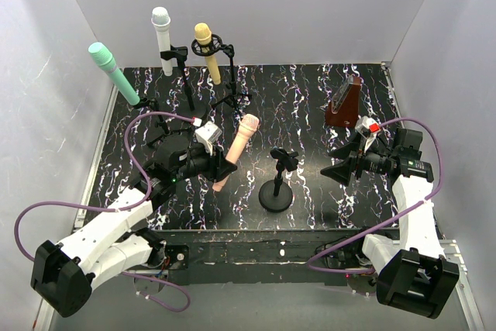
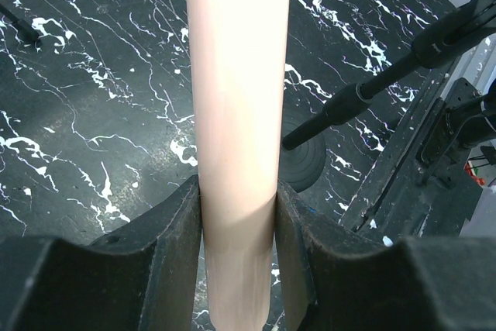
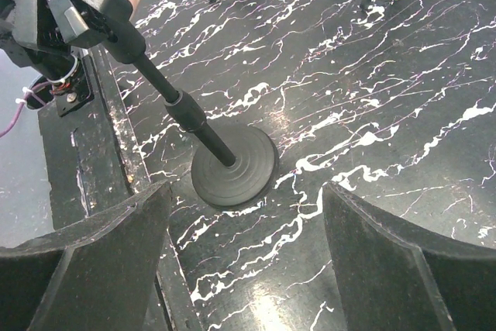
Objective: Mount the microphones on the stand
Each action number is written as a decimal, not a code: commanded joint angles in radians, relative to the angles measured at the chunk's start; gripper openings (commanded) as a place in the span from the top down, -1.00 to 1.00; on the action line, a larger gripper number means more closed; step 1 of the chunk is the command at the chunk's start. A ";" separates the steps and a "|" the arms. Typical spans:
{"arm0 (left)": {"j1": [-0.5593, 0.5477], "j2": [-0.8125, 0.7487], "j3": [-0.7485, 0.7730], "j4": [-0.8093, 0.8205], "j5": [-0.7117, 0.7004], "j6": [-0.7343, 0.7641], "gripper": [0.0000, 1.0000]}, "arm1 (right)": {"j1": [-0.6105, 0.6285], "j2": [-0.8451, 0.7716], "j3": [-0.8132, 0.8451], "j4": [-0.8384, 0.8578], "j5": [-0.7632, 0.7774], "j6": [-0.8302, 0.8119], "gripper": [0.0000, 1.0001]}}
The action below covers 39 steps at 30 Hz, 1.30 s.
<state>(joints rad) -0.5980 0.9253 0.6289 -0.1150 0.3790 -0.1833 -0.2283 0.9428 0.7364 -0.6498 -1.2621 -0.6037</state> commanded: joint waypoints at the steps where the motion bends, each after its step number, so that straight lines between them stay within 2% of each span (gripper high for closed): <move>1: -0.003 -0.034 -0.005 0.040 0.023 -0.004 1.00 | -0.005 -0.001 -0.008 -0.005 -0.040 -0.021 -0.70; 39: -0.003 -0.048 -0.021 0.095 0.070 -0.045 1.00 | -0.003 0.008 -0.023 -0.008 -0.066 -0.044 -0.70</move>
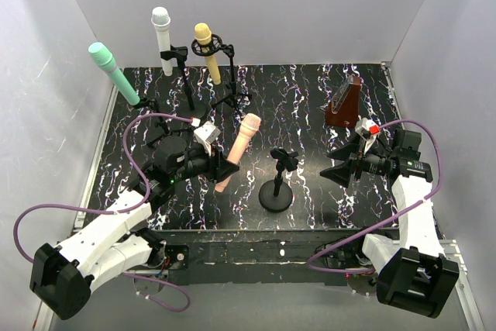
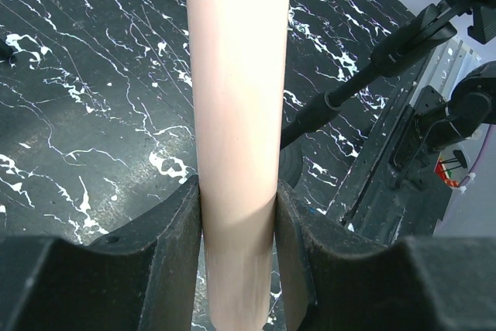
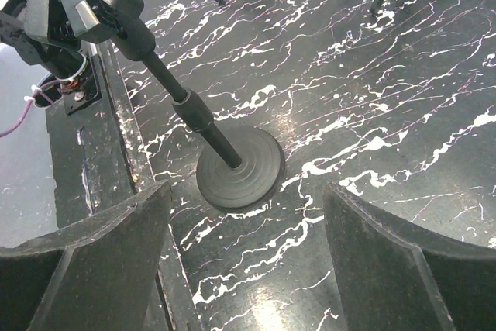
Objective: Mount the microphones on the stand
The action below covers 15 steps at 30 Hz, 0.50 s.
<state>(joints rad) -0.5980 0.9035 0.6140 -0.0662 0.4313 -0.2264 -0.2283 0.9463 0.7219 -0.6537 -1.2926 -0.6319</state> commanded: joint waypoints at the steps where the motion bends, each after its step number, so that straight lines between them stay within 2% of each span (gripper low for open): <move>1: -0.003 -0.028 -0.007 0.046 0.018 -0.002 1.00 | -0.005 0.003 -0.009 -0.004 -0.037 -0.015 -0.70; 15: -0.003 -0.046 -0.005 0.055 0.026 -0.004 1.00 | -0.003 0.006 -0.013 -0.006 -0.043 -0.022 -0.70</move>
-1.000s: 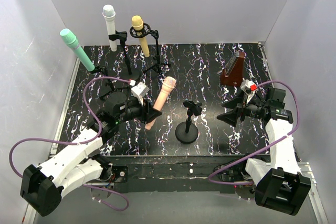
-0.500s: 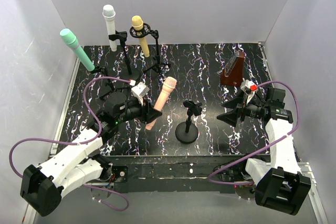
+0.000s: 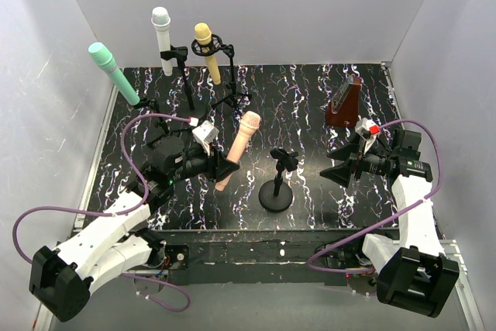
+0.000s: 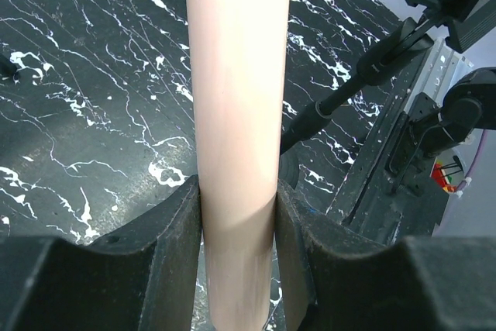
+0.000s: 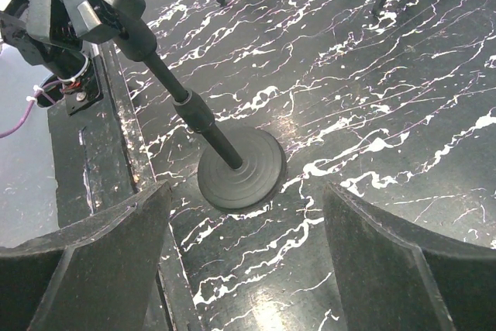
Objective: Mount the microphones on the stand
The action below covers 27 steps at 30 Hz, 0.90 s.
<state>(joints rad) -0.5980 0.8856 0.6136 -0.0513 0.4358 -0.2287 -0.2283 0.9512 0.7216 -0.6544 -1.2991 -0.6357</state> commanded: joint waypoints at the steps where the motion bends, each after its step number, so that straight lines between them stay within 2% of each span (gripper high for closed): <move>1: -0.003 -0.025 -0.002 0.042 0.023 -0.001 1.00 | -0.005 0.001 -0.013 -0.007 -0.037 -0.018 -0.70; 11: -0.003 -0.019 0.002 0.045 0.047 -0.003 1.00 | -0.005 0.003 -0.014 -0.007 -0.042 -0.024 -0.70; 16: -0.003 -0.022 -0.003 0.122 0.069 -0.008 1.00 | -0.003 0.033 0.004 -0.057 -0.043 -0.077 -0.70; 18: -0.003 -0.019 0.001 0.126 0.080 -0.003 1.00 | -0.003 0.064 0.042 -0.152 -0.058 -0.164 -0.69; 23: -0.003 -0.004 0.015 0.134 0.113 0.006 1.00 | -0.002 0.190 0.179 -0.523 -0.081 -0.578 -0.70; 27: -0.003 0.001 0.029 0.145 0.132 0.019 1.00 | 0.000 0.299 0.288 -0.805 -0.077 -0.852 -0.79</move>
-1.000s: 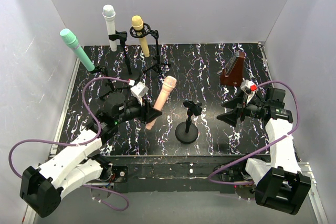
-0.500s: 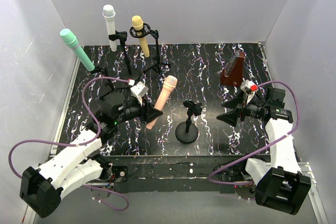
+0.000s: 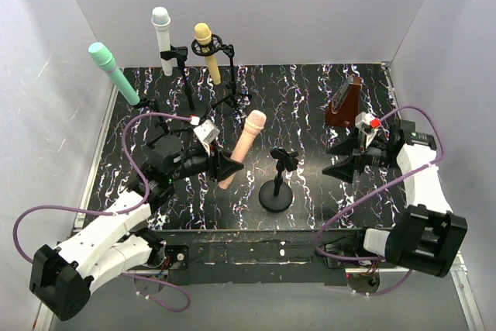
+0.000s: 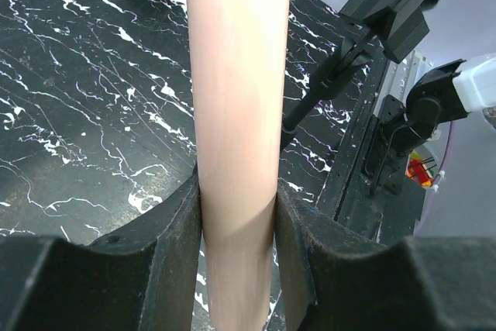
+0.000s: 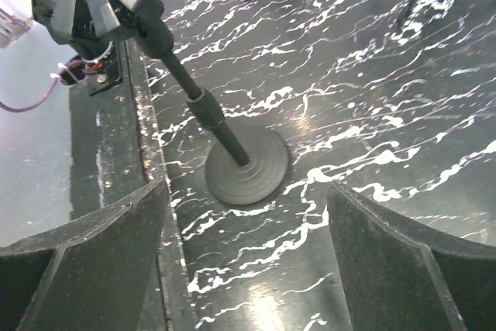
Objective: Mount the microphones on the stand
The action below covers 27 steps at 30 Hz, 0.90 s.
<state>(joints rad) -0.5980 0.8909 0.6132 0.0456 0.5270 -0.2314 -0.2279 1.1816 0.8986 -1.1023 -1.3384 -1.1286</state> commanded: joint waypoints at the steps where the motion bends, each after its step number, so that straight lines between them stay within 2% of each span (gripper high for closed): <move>1: -0.003 -0.001 0.031 0.054 0.044 0.023 1.00 | -0.001 0.093 0.140 -0.399 -0.036 -0.385 -0.79; 5: -0.003 0.023 0.049 0.071 0.063 0.026 1.00 | -0.001 0.144 0.235 -0.476 -0.036 -0.413 -0.82; 9: -0.003 0.045 0.072 0.065 0.096 0.041 1.00 | 0.009 0.118 0.286 -0.417 -0.021 -0.326 -0.83; 12: -0.003 0.034 0.077 0.068 0.119 0.066 1.00 | 0.031 0.057 0.277 -0.262 0.047 -0.157 -0.85; 14: -0.002 0.023 0.085 0.060 0.134 0.095 1.00 | 0.061 -0.006 0.251 -0.118 0.126 0.013 -0.86; 18: -0.003 0.000 0.106 0.031 0.172 0.187 1.00 | 0.133 -0.150 0.160 0.196 0.270 0.212 -0.95; 20: -0.003 -0.010 0.112 0.033 0.186 0.227 1.00 | 0.140 -0.206 0.117 0.330 0.231 0.291 -0.95; 23: -0.003 -0.006 0.131 0.033 0.202 0.294 1.00 | 0.148 -0.156 0.160 0.228 0.064 0.219 -0.95; 27: -0.002 0.032 0.189 -0.009 0.234 0.320 1.00 | 0.269 -0.093 0.237 0.007 0.108 0.014 -0.90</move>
<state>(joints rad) -0.5980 0.9081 0.7197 0.0570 0.7082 0.0139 -0.0544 1.0355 1.0721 -0.9684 -1.2148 -0.9909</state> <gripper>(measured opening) 0.356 0.959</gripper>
